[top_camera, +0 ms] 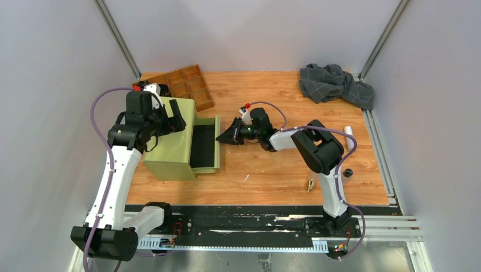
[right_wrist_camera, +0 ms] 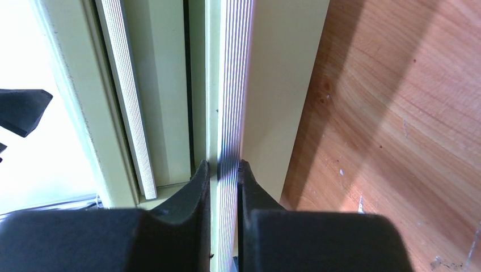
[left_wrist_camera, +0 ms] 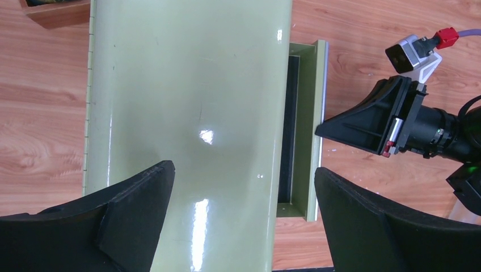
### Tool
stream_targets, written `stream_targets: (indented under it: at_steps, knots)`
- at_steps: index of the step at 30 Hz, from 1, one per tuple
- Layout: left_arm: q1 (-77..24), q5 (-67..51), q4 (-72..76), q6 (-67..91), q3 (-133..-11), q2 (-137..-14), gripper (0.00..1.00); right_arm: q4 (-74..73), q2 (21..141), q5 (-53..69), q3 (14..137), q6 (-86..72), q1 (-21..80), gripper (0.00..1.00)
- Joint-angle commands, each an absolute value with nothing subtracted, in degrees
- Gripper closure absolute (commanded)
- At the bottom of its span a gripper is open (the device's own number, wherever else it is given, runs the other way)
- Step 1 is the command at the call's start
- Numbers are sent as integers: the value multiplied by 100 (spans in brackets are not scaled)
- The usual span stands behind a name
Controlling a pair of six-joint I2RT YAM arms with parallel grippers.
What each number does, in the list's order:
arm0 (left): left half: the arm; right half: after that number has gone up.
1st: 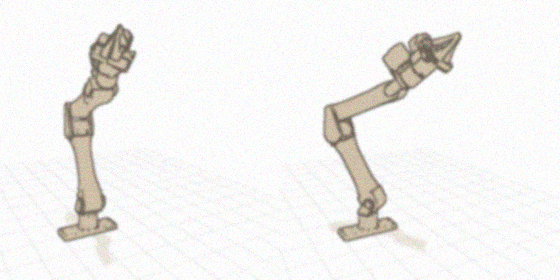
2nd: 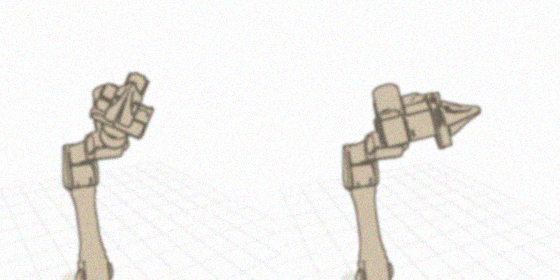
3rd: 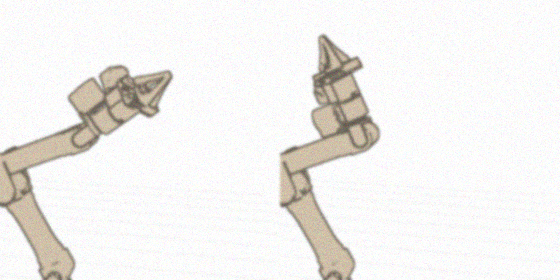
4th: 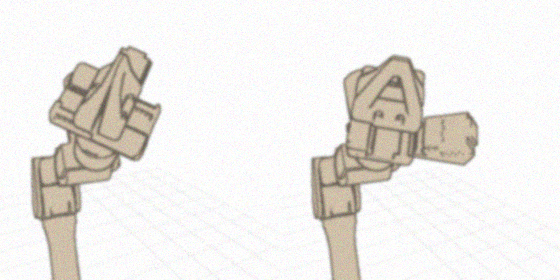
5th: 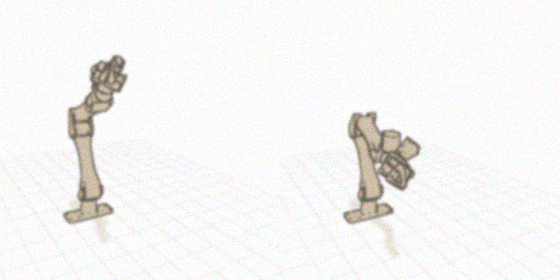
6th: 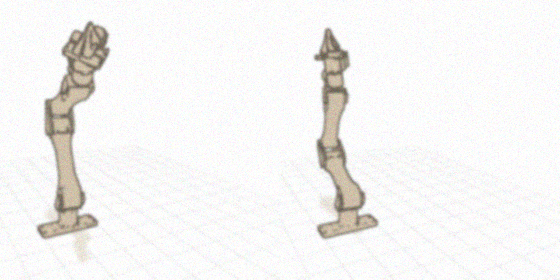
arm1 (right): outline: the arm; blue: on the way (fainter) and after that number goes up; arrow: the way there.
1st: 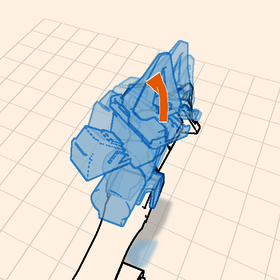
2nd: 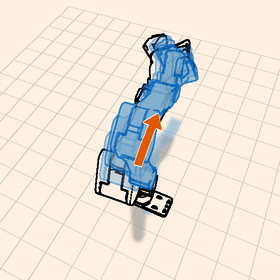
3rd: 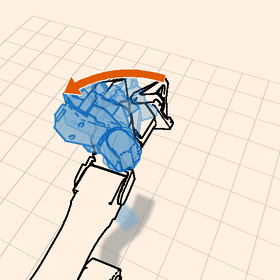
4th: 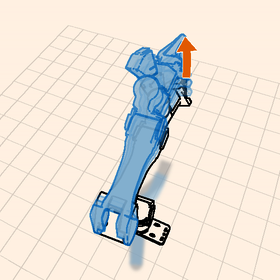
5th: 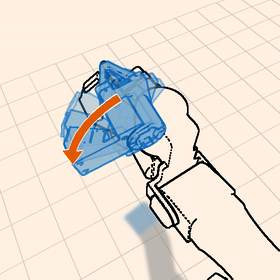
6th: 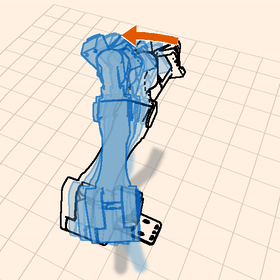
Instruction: Organize the makeup
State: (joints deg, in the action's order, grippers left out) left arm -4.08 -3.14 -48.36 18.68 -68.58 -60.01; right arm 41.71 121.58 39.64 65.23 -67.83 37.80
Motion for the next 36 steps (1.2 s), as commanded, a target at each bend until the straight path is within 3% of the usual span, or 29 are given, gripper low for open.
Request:
stream_targets:
  at_steps: [1, 3, 4, 6, 8, 13, 18, 22, 28, 36]
  knots:
    - [-491, -204, -4881, 1880, -7057, -5979, 2, 3999, 12087, 3813, 6434, -6345, 3709, 87]
    - [-500, -128, -4951, 1865, -7138, -5963, 2, 3788, 11977, 3735, 6360, -6229, 3693, 64]
    - [-507, -102, -4989, 1850, -7188, -5958, 2, 3655, 11886, 3687, 6315, -6122, 3678, 58]
    - [-537, -33, -5053, 1853, -7306, -5935, 2, 3208, 11621, 3532, 6199, -5848, 3623, 48]
    - [-620, 60, -5129, 1863, -7465, -5909, 2, 2659, 11209, 3322, 6063, -5477, 3523, 43]
    - [-1371, 824, -5396, 1934, -7992, -5974, 2, 483, 9625, 2416, 5964, -3965, 3067, 42]
    - [-2310, 1555, -5397, 2127, -8348, -6260, 2, -2193, 8070, 398, 5953, -2596, 2335, 43]
    - [-3387, 2054, -5375, 2316, -8620, -6798, 2, -3354, 6955, -785, 5639, -2100, 1614, 42]
    - [-4628, 2399, -5300, 2490, -9019, -7741, 2, -4331, 5725, -951, 4954, -2455, 898, 42]
    - [-4904, 2207, -4912, 2580, -8868, -8013, 2, -4627, 5647, -560, 4073, -3038, 873, 42]
